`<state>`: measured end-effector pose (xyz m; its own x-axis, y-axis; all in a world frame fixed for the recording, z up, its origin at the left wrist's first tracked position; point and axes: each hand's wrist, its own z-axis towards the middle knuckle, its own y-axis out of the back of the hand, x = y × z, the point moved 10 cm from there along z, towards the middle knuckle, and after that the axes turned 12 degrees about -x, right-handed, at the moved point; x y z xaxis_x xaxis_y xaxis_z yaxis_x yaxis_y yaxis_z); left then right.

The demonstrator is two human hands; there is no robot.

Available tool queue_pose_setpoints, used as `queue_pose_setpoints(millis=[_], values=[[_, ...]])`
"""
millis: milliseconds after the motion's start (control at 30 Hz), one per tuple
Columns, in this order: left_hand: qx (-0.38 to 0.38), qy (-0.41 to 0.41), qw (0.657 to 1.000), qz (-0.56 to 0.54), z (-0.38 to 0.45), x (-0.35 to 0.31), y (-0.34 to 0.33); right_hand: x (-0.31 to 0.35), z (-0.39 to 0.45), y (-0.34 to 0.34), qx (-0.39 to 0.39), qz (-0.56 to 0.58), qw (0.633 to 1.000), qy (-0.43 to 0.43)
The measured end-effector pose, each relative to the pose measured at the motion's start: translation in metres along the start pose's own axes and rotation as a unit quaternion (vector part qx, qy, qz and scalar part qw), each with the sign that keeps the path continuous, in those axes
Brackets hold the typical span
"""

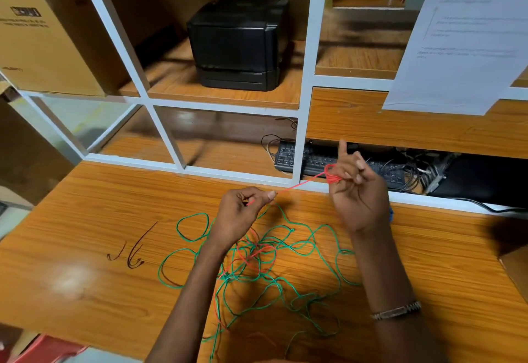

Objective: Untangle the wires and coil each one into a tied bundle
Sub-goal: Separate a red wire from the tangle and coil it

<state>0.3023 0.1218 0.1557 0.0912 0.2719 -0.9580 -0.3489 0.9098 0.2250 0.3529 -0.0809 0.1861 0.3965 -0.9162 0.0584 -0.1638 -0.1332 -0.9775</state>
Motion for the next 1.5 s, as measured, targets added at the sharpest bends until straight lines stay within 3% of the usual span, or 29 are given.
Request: queue_pose_setpoints(millis=[100,200,300,367,400,500,533,700,767,833,1000,1133,1200,1267,1333,1400,1500], values=[[0.084,-0.009,0.996,-0.009,-0.015,-0.007,-0.019,0.032,0.01,0.025,-0.046,0.014,0.995,0.089],[0.135,-0.018,0.991,-0.007,-0.021,-0.019,-0.027,0.051,0.013,0.051,-0.114,-0.091,0.976,0.162],[0.109,-0.012,0.993,-0.04,-0.014,-0.028,-0.01,0.064,0.007,0.065,-0.215,-0.276,0.909,0.226],[0.077,-0.008,0.994,-0.079,-0.01,-0.035,0.0,0.05,0.012,0.068,-0.231,-0.411,0.864,0.179],[0.056,-0.003,0.994,-0.098,-0.008,-0.037,0.003,0.038,0.013,0.071,-0.238,-0.495,0.823,0.146],[-0.019,0.01,0.992,-0.125,-0.001,-0.042,0.009,-0.019,0.006,0.078,-0.193,-0.765,0.615,0.003],[-0.04,0.006,0.993,-0.114,0.002,-0.043,0.012,-0.042,-0.003,0.081,-0.166,-0.794,0.582,-0.058],[-0.099,0.062,0.99,-0.083,0.01,-0.022,0.033,-0.114,-0.037,0.068,-0.028,-0.748,0.621,-0.234],[-0.104,0.081,0.988,-0.083,0.008,-0.013,0.035,-0.129,-0.045,0.056,0.025,-0.694,0.664,-0.277],[-0.101,0.103,0.986,-0.082,0.005,-0.004,0.034,-0.138,-0.048,0.041,0.079,-0.614,0.731,-0.287],[-0.061,0.145,0.983,-0.09,-0.001,0.002,0.021,-0.11,-0.026,-0.005,0.127,-0.344,0.909,-0.198],[-0.067,0.122,0.986,-0.088,-0.001,-0.011,0.019,-0.06,-0.012,-0.022,0.08,-0.134,0.986,-0.062],[-0.073,0.102,0.989,-0.075,-0.002,-0.014,0.021,-0.033,-0.007,-0.021,0.059,-0.018,0.998,-0.019],[-0.074,0.076,0.991,-0.077,-0.003,-0.017,0.02,-0.017,-0.001,-0.014,0.029,0.014,0.999,-0.002],[-0.058,0.057,0.993,-0.084,-0.005,-0.028,0.013,-0.012,0.004,0.0,-0.045,-0.092,0.993,0.054],[-0.03,0.039,0.996,-0.078,-0.006,-0.041,0.003,-0.018,0.004,0.019,-0.121,-0.292,0.943,0.106],[-0.014,0.024,0.996,-0.081,-0.002,-0.051,-0.003,-0.047,0.002,0.035,-0.136,-0.461,0.876,0.047]])
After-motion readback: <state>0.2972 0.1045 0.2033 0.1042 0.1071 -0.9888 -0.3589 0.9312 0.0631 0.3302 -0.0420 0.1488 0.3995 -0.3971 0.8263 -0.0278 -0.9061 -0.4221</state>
